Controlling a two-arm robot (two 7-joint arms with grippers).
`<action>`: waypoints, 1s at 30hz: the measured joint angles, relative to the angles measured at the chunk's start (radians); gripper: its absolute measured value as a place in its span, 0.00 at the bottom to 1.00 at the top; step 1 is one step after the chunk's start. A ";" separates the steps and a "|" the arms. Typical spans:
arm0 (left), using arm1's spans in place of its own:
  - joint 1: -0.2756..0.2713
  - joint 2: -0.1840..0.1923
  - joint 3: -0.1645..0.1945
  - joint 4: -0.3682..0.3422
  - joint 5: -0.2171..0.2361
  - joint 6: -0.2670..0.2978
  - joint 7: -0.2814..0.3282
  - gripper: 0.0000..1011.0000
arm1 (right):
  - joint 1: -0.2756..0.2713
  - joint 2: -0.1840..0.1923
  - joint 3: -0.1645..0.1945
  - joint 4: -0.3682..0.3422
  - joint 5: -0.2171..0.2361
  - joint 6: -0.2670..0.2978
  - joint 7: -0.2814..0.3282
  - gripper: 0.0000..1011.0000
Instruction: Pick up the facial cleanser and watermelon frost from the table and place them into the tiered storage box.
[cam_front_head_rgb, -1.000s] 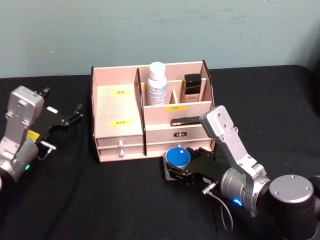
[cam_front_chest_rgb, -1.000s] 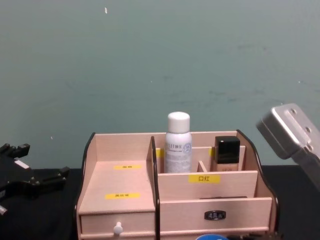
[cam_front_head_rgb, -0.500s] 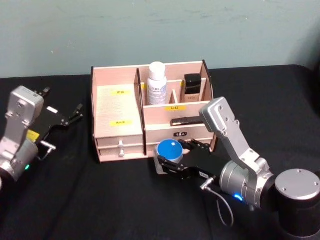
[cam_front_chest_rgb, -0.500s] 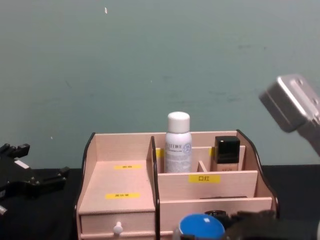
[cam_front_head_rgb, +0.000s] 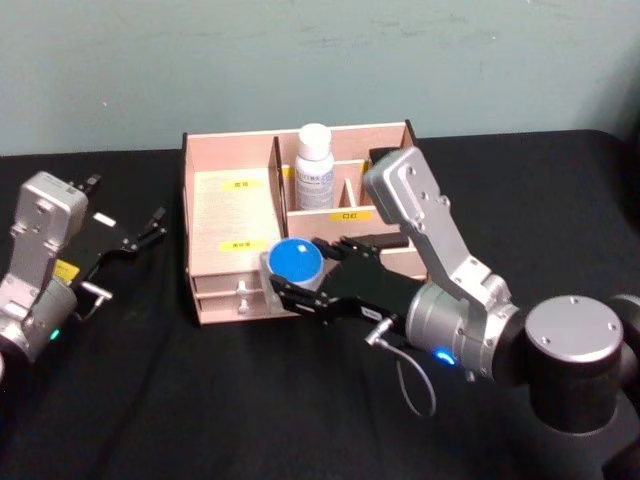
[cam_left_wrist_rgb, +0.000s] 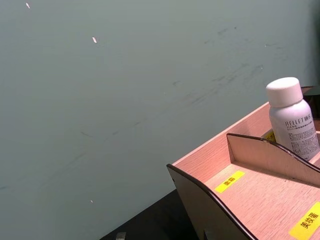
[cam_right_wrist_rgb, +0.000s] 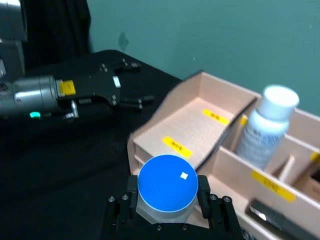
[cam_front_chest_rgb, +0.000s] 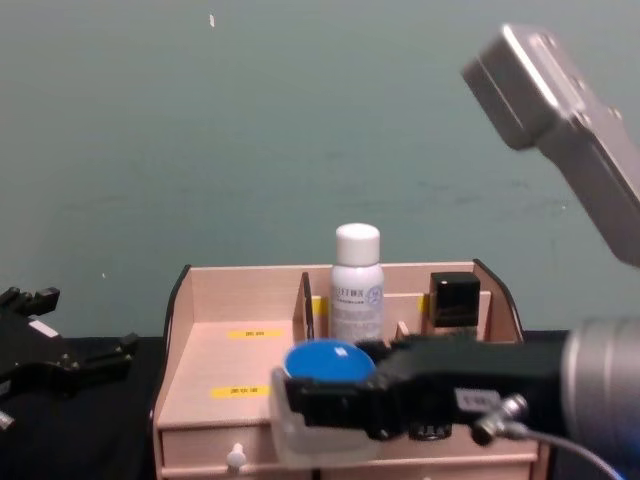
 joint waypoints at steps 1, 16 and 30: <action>0.000 0.000 0.000 0.000 0.000 0.000 0.000 1.00 | 0.007 -0.003 -0.004 0.002 0.000 0.000 0.000 0.71; 0.000 0.000 0.000 0.000 0.000 0.000 0.000 1.00 | 0.148 -0.072 -0.067 0.110 -0.012 -0.021 0.003 0.71; 0.000 0.000 0.000 0.000 0.000 0.000 0.000 1.00 | 0.241 -0.145 -0.083 0.252 -0.030 -0.020 -0.025 0.71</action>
